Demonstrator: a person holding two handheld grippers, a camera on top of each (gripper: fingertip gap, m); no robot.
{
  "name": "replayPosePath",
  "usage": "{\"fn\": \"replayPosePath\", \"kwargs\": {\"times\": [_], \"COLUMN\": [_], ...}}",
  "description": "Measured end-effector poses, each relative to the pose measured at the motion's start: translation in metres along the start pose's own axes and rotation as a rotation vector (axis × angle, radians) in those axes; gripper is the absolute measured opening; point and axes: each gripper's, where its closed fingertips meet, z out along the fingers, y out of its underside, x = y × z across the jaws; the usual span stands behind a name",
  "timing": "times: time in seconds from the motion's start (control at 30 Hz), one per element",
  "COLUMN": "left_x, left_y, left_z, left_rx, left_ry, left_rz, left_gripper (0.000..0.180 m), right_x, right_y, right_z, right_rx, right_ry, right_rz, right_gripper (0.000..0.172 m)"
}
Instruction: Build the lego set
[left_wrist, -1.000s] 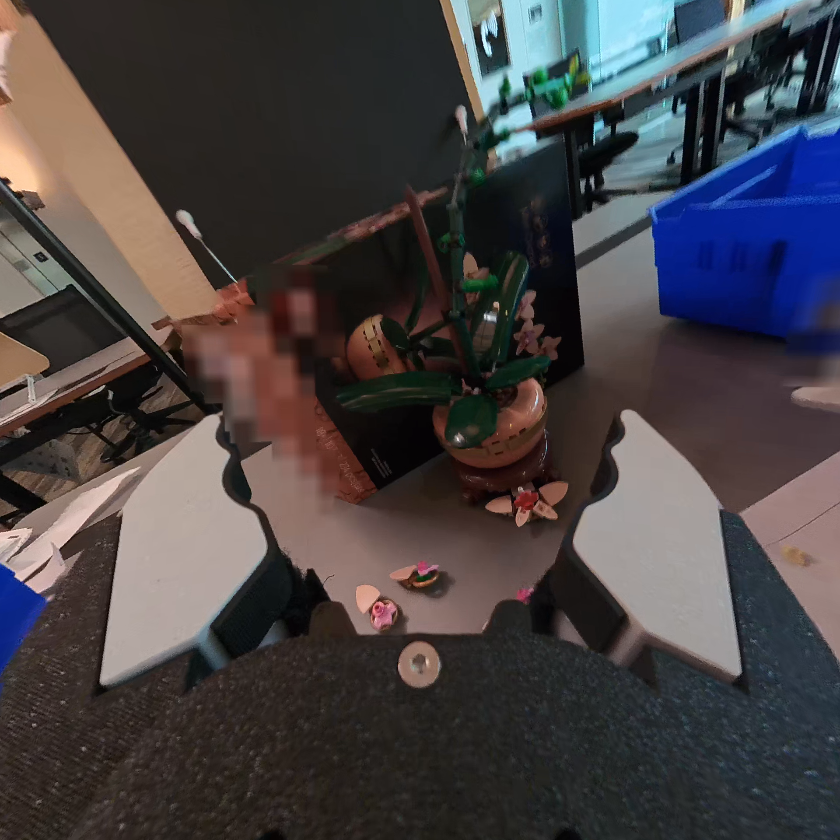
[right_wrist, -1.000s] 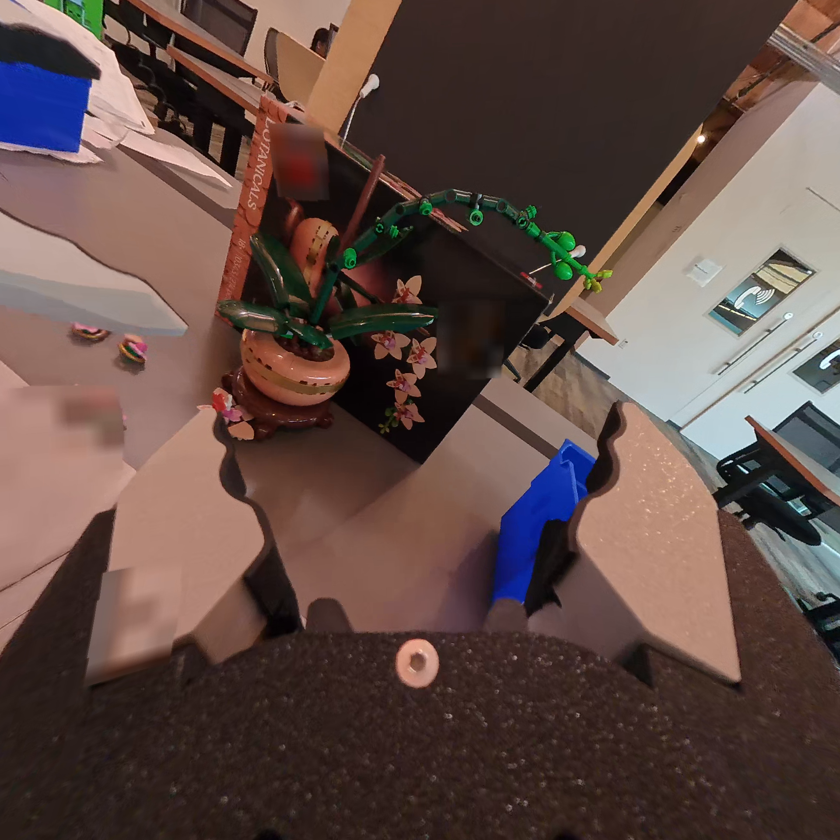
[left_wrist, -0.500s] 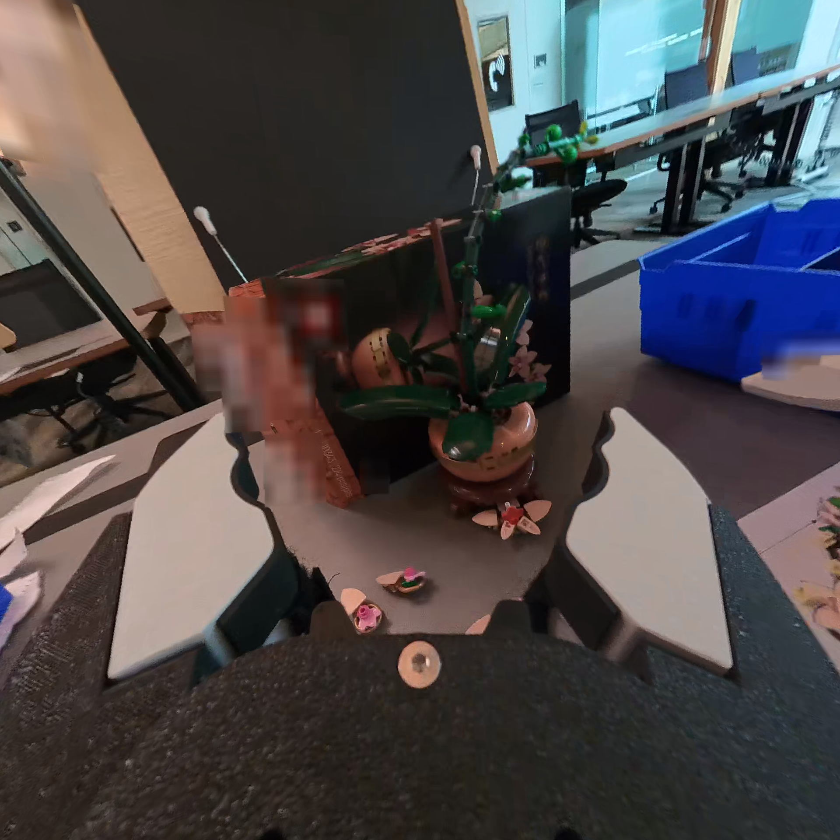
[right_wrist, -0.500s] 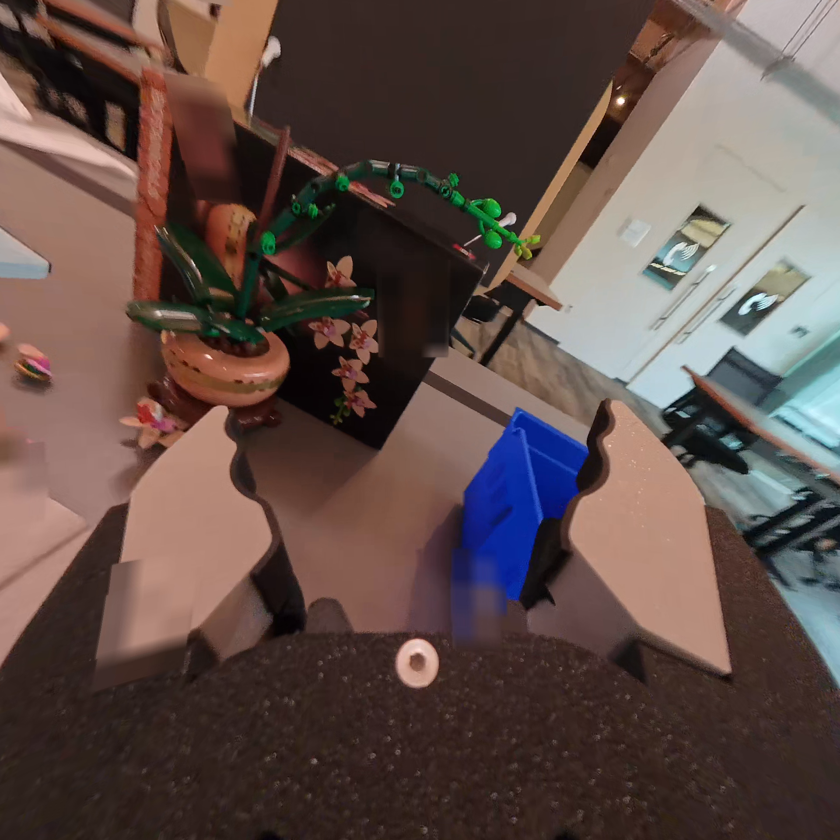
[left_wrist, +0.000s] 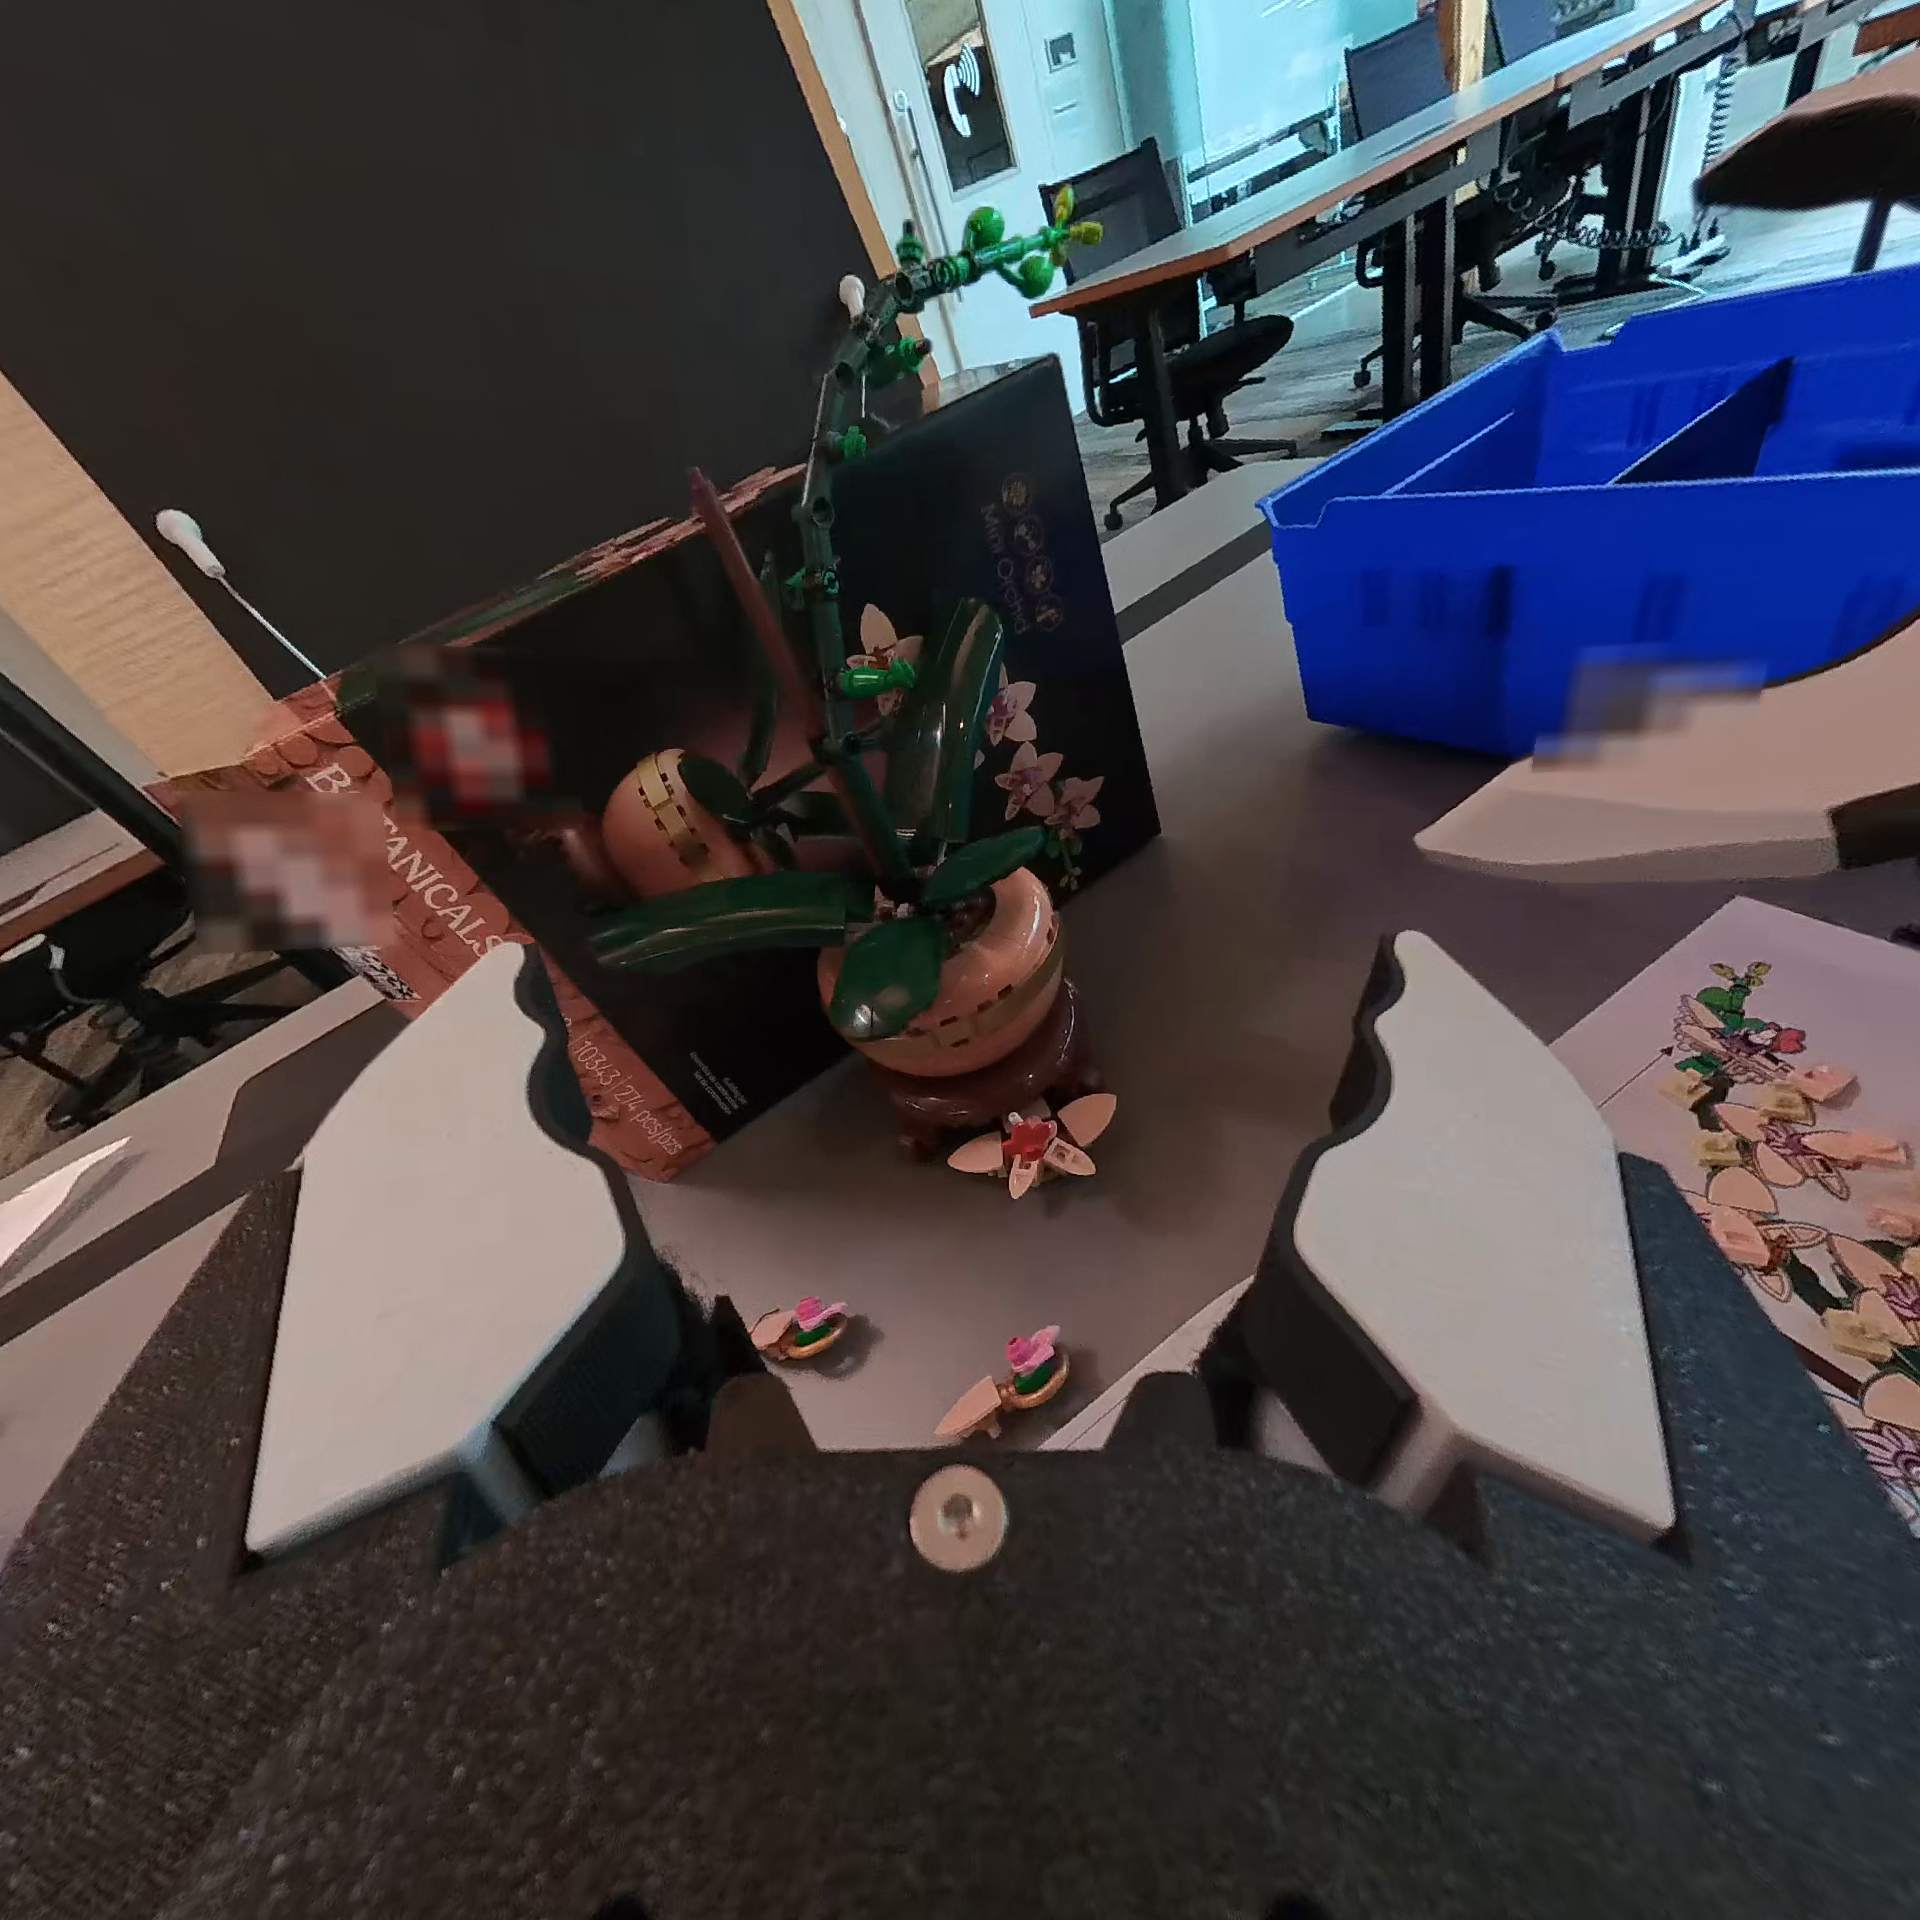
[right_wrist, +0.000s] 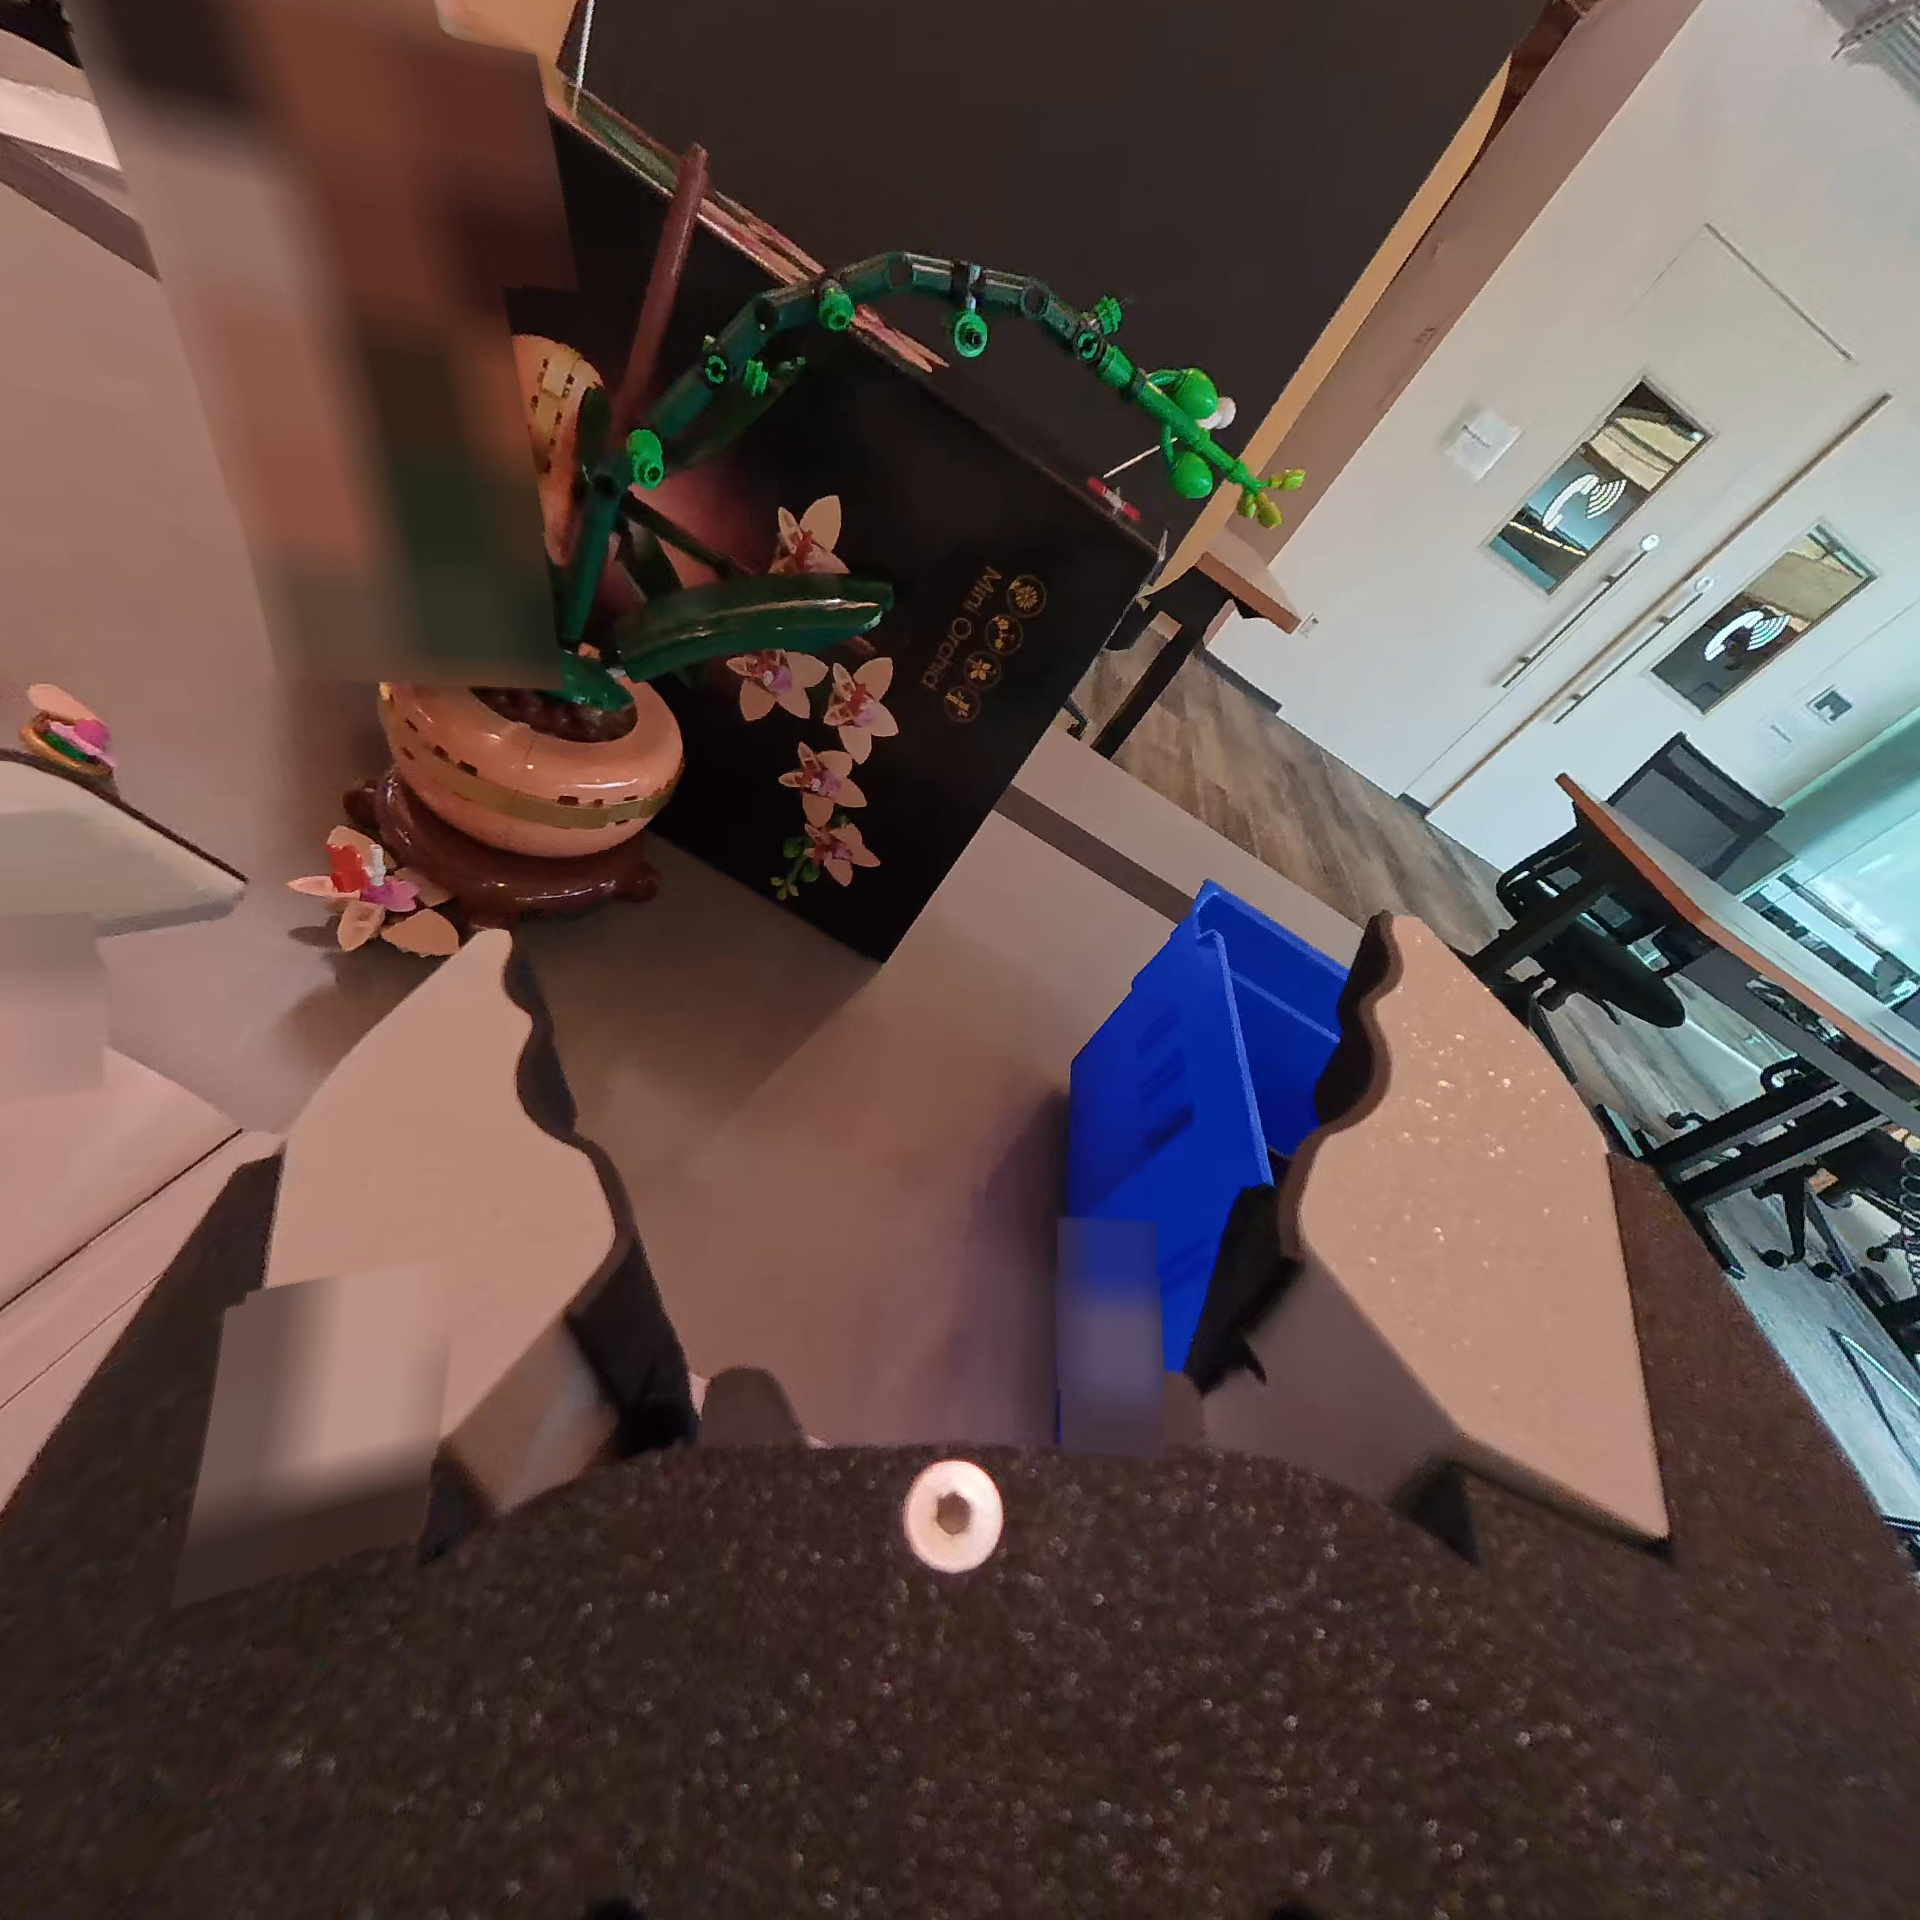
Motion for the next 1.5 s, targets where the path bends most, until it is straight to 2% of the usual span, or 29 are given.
{"fn": "replayPosePath", "kwargs": {"times": [1.1,1.17,1.2,1.23,1.27,1.3,1.37,1.4,1.5], "left_x": [-0.006,-0.007,-0.006,-0.003,0.001,0.000,0.002,0.002,0.002], "left_y": [0.004,0.003,0.003,0.002,-0.002,-0.008,-0.013,-0.014,-0.010], "left_z": [0.000,0.000,-0.001,-0.003,-0.007,-0.010,-0.013,-0.014,-0.013], "left_rx": [-0.026,-0.024,-0.020,-0.007,0.026,0.061,0.077,0.075,0.053], "left_ry": [-0.016,-0.014,-0.007,0.019,0.046,0.042,0.057,0.055,0.059], "left_rz": [0.032,0.034,0.041,0.071,0.104,0.097,0.092,0.102,0.116], "left_gripper": [0.140,0.137,0.125,0.080,0.016,0.000,0.000,0.000,0.000], "right_x": [0.002,0.003,0.003,0.003,0.002,0.000,-0.002,-0.001,-0.005], "right_y": [0.004,0.003,0.003,0.004,0.005,0.004,-0.007,-0.012,-0.013], "right_z": [0.001,0.001,0.001,0.000,-0.001,-0.004,-0.010,-0.012,-0.013], "right_rx": [-0.012,-0.011,-0.011,-0.014,-0.022,-0.017,0.069,0.107,0.095], "right_ry": [0.009,0.011,0.011,0.007,-0.003,-0.019,-0.034,-0.024,-0.043], "right_rz": [-0.037,-0.037,-0.037,-0.039,-0.046,-0.064,-0.121,-0.131,-0.150], "right_gripper": [0.132,0.132,0.132,0.129,0.112,0.073,0.000,0.000,0.000]}}
